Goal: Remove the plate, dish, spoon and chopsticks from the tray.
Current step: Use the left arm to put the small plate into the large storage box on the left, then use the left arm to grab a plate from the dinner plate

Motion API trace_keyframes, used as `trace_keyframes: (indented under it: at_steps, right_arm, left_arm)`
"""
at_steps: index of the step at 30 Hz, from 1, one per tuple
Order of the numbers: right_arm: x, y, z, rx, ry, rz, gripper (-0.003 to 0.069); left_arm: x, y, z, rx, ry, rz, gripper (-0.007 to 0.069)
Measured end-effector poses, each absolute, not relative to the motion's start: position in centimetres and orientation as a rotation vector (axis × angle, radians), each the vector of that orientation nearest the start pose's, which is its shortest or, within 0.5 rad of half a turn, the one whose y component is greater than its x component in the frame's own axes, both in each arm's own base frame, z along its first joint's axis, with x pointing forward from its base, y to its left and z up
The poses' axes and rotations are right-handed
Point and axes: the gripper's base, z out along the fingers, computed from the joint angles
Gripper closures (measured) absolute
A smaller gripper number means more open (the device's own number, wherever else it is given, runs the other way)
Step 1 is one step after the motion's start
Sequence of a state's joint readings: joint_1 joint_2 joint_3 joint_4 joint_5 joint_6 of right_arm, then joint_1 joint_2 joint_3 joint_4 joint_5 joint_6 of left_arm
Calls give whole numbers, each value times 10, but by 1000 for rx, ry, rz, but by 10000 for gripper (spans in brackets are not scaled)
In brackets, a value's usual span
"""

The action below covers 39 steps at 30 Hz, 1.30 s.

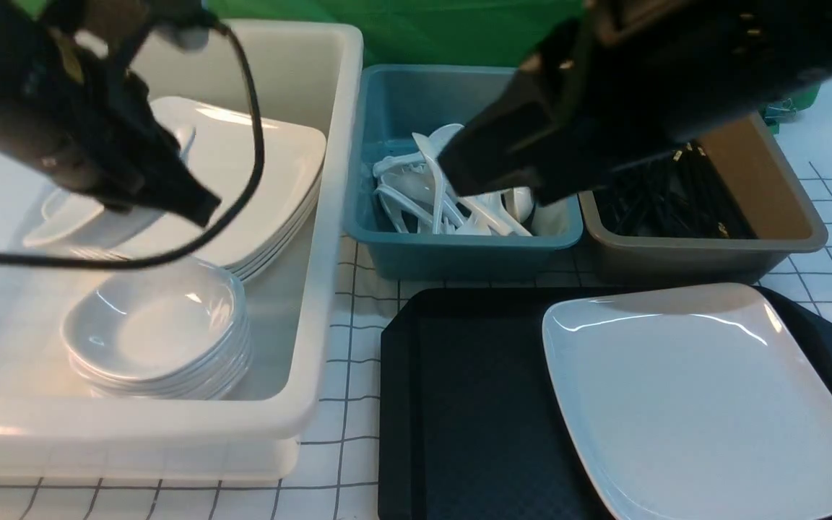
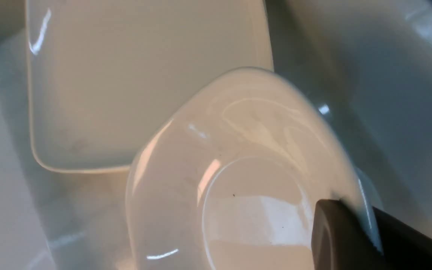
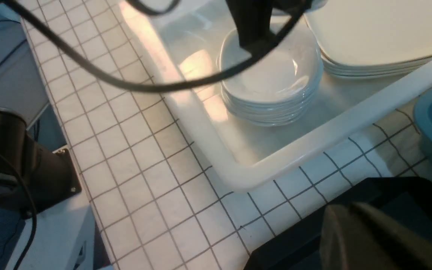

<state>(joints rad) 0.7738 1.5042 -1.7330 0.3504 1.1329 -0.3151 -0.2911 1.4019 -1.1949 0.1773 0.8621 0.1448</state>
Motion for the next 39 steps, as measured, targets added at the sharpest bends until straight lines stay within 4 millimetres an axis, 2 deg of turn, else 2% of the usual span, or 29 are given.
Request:
trace_keyframes:
  at_steps: [4, 8, 11, 13, 15, 18, 19, 21, 24, 26, 28, 30, 32, 33, 35, 36, 37, 38, 39]
  right_arm:
    - [211, 252, 439, -1276, 2119, 641, 648]
    - [214, 256, 437, -1274, 2135, 634, 648]
    - [214, 255, 438, -1275, 2134, 631, 648]
    - [214, 255, 438, -1275, 2134, 619, 648]
    - [215, 253, 437, -1281, 2139, 591, 647]
    - [220, 248, 435, -1279, 2147, 475, 647]
    - [221, 247, 435, -1278, 2149, 465, 647]
    - [226, 240, 436, -1235, 2161, 346, 647]
    - [229, 224, 445, -1174, 2143, 215, 647]
    - [231, 211, 451, -1128, 2138, 161, 647]
    - [234, 185, 456, -1045, 2154, 114, 650]
    - [236, 164, 453, -974, 2197, 80, 652]
    - [237, 137, 446, -881, 2262, 36, 653]
    - [237, 126, 443, -844, 2283, 21, 653]
    - [234, 104, 432, -774, 2346, -16, 653]
    - [230, 90, 422, -724, 2394, -38, 653]
    - [230, 90, 420, -725, 2403, -38, 653]
    - [222, 77, 410, -677, 2446, -46, 653]
    - [220, 74, 410, -665, 2447, -46, 653]
  left_arm:
    - [284, -72, 291, 698, 2489, 165, 615]
    - [285, -73, 275, 777, 2489, 179, 600]
    - [287, -76, 266, 779, 2516, 145, 512]
    - [286, -78, 265, 755, 2527, 106, 397]
    - [286, -79, 266, 740, 2535, 82, 322]
    - [285, -84, 279, 688, 2561, -3, 179]
    - [285, -84, 281, 686, 2557, -9, 174]
    - [281, -91, 301, 682, 2544, -58, 144]
    - [273, -110, 327, 724, 2485, -108, 179]
    - [268, -128, 340, 727, 2440, -170, 255]
    - [262, -156, 351, 764, 2386, -260, 400]
    - [258, -177, 353, 803, 2379, -343, 516]
    - [258, -206, 346, 850, 2421, -457, 597]
    - [261, -216, 342, 860, 2443, -487, 610]
    - [269, -233, 331, 851, 2507, -569, 620]
    - [280, -245, 321, 838, 2549, -610, 620]
    - [282, -247, 320, 837, 2554, -613, 620]
    - [297, -259, 307, 838, 2576, -617, 611]
    - [299, -261, 306, 841, 2578, -616, 606]
